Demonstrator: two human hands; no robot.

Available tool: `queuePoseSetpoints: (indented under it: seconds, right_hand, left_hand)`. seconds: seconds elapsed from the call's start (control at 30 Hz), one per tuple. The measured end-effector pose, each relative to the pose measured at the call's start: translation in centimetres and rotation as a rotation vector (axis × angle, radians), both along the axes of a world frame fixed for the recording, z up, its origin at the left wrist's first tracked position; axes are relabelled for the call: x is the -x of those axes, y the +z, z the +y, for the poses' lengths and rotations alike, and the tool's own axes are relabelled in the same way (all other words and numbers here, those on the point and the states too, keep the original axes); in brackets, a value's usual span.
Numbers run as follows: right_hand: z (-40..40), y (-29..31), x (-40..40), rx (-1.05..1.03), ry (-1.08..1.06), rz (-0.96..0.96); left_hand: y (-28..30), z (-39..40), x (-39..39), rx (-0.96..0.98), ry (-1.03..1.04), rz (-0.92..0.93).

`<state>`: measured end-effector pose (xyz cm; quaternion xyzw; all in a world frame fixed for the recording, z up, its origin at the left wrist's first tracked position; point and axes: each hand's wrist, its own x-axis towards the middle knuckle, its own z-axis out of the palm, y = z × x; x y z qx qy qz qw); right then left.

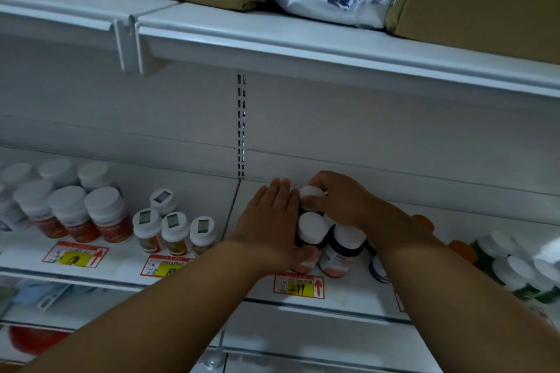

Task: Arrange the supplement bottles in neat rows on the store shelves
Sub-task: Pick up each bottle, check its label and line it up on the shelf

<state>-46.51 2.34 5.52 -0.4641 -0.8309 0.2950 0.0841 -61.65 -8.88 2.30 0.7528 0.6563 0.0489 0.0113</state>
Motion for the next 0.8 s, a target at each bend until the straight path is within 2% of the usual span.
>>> queuePoseSetpoints:
  seconds: [0.2,0.3,0.4,0.57,0.8]
  right_hand:
    - [-0.9,0.0,0.3,0.026,-0.102,-0.021]
    - [-2.3,1.3,1.1,-0.108,-0.129,-0.029]
    - [-4.5,3.2,3.3,-0.255,-0.127,0.043]
    - [-9.9,5.6,12.9,-0.348,-0.06,0.138]
    - [-19.4,6.8,32.9,-0.308,0.136,0.339]
  left_hand:
    - [0.0,-0.1,-0.2,0.001,0.009,0.007]
    - [0.4,-0.5,0.1,-0.016,-0.011,-0.031]
    - [1.4,-2.2,2.4,-0.089,-0.047,-0.134]
    - [3.6,-9.1,12.9,-0.267,0.038,-0.194]
    - [5.9,-21.2,31.4,-0.297,0.329,-0.118]
